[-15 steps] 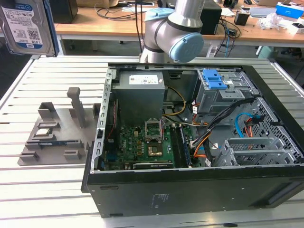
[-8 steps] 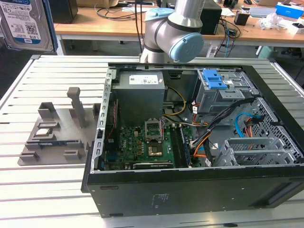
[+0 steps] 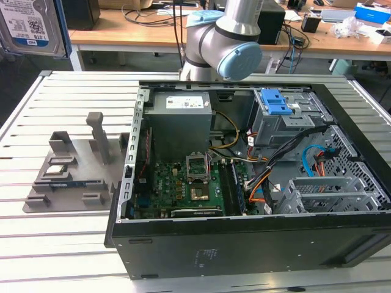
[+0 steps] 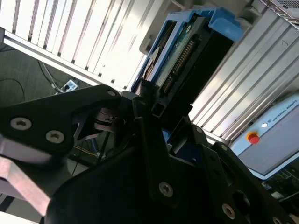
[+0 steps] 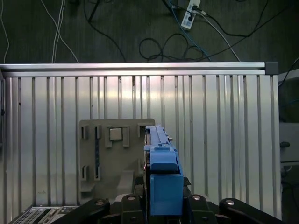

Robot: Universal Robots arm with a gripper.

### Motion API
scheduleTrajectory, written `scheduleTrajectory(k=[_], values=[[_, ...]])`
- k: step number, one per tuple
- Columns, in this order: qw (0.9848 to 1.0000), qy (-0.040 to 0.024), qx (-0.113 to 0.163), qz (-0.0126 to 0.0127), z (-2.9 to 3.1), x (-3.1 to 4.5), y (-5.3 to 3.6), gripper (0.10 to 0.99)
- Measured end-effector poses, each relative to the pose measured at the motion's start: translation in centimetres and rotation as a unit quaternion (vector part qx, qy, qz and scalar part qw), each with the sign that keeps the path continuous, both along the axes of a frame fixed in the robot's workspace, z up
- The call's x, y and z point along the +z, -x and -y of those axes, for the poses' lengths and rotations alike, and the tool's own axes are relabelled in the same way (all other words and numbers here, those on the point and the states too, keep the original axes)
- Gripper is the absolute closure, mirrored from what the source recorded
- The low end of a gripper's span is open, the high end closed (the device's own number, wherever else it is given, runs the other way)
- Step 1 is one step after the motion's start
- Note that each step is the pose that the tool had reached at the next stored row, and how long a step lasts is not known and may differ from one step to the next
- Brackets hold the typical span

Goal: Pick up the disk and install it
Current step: 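Pick up the disk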

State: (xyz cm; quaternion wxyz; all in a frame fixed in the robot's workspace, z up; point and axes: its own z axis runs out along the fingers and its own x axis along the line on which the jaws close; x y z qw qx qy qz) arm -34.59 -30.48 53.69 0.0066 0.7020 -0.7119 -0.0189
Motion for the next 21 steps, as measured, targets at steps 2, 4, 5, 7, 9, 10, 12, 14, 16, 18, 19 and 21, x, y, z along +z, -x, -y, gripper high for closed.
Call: scheduleTrajectory(k=[2,4,5,7,9,10,12,14,16,18,19,21], values=[[1.0000,0.0000,0.000,0.0000,0.00,0.27,0.00,0.718],[1.0000,0.0000,0.000,0.0000,0.00,0.58,0.00,0.718],[1.0000,0.0000,0.000,0.0000,-0.01,0.76,-0.01,0.718],[1.0000,0.0000,0.000,-0.0001,-0.01,1.04,-0.01,0.718],[1.0000,0.0000,0.000,0.0000,-0.02,1.39,-0.02,0.718],[1.0000,0.0000,0.000,0.0000,-0.02,1.56,-0.02,0.718],[1.0000,0.0000,0.000,0.0000,-0.03,1.86,-0.02,0.718],[1.0000,0.0000,0.000,0.0000,-0.04,2.13,-0.03,0.718],[1.0000,0.0000,0.000,0.0000,-0.05,2.45,-0.03,0.718],[1.0000,0.0000,0.000,-0.0001,-0.07,3.07,-0.04,0.718],[1.0000,0.0000,0.000,0.0000,-0.09,3.50,-0.05,0.718],[1.0000,0.0000,0.000,0.0000,-0.11,3.84,-0.05,0.718]])
